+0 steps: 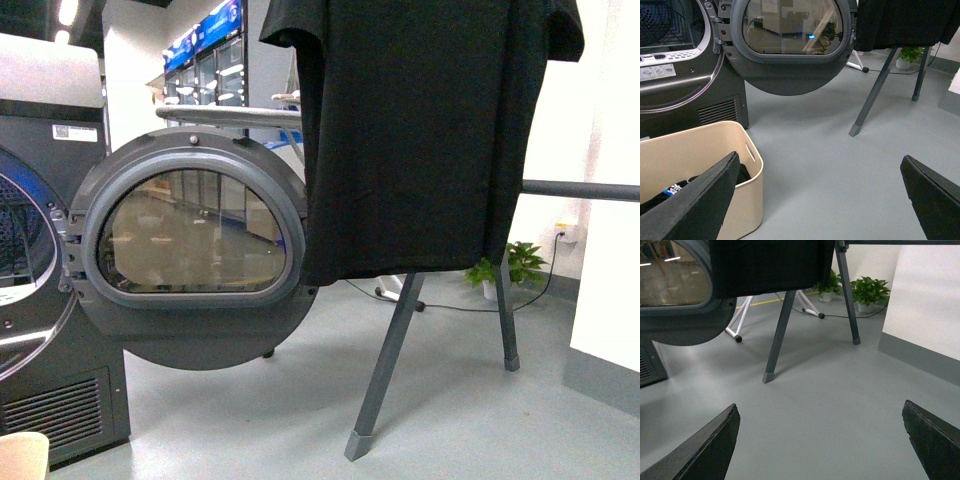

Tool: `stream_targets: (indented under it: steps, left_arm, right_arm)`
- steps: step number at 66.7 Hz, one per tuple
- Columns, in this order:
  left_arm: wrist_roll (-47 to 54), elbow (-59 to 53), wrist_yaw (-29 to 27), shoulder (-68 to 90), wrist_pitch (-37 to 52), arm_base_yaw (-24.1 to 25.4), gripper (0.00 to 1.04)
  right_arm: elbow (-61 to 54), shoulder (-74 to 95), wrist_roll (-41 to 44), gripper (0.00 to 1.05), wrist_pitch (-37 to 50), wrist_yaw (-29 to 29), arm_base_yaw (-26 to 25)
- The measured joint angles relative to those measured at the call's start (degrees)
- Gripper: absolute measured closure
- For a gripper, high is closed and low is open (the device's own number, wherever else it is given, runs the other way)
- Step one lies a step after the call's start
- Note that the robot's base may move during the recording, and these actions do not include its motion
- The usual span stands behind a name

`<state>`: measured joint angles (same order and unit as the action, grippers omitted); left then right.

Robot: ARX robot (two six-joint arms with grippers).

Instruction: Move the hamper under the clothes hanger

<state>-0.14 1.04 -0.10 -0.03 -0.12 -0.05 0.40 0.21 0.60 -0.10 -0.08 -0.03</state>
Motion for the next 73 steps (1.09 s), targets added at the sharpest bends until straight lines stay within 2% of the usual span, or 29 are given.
stream_targets:
  steps: [73]
  left_arm:
    - [0.0,0.0,0.3,0.1,-0.1,0.0,0.07]
  right_arm:
    - [-0.1,0.0,0.0,0.08,-0.1,0.3,0.0]
